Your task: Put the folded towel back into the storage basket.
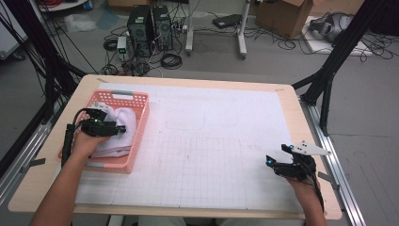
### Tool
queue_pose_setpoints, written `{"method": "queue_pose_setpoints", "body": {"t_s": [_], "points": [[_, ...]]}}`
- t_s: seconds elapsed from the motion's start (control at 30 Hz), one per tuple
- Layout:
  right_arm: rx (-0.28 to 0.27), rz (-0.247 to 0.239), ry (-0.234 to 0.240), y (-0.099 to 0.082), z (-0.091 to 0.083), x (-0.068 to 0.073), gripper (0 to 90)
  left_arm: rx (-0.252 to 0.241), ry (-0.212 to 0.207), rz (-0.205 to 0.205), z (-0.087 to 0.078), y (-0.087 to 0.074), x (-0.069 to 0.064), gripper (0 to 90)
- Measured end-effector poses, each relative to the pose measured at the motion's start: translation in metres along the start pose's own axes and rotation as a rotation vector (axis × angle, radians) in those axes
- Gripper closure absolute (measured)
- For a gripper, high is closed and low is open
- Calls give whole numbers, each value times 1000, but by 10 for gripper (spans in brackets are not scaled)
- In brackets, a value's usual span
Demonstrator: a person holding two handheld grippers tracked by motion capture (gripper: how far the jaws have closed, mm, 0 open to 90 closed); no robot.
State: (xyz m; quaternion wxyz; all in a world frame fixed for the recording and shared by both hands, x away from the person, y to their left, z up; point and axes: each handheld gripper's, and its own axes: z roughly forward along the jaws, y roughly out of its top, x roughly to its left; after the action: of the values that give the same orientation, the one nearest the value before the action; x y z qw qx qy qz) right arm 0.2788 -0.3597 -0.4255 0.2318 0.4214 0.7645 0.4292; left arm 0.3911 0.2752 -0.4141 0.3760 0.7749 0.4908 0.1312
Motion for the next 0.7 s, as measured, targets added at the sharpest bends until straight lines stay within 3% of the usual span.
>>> {"method": "queue_pose_setpoints", "body": {"t_s": [0.1,0.17,0.2,0.27,0.3,0.37,0.43,0.47,0.57,0.6,0.7], "points": [[-1,-2,0,0,1,0,191,-19,-71,47,1,-1,-2,551],[1,0,1,0,0,0,191,-33,-77,64,-2,0,-1,566],[1,2,-1,0,0,-1,191,-46,-47,57,-4,1,-1,565],[-1,5,-3,-1,-1,-2,191,-74,23,-4,-10,4,1,462],[1,9,-5,-1,-1,-2,191,-98,46,-9,-13,5,1,437],[2,9,-4,-1,-1,-3,191,-134,115,18,-18,5,4,439],[5,6,-2,-1,0,-2,191,-114,183,4,-20,4,9,455],[6,7,-1,-1,0,-1,191,-96,242,-3,-20,3,11,455],[6,8,-2,-1,-1,-1,191,-58,352,4,-20,2,16,452],[7,12,-3,-1,-1,-2,191,-41,374,-3,-18,1,18,453],[4,9,-3,-2,-1,-2,191,20,371,10,-13,-1,20,454]]}}
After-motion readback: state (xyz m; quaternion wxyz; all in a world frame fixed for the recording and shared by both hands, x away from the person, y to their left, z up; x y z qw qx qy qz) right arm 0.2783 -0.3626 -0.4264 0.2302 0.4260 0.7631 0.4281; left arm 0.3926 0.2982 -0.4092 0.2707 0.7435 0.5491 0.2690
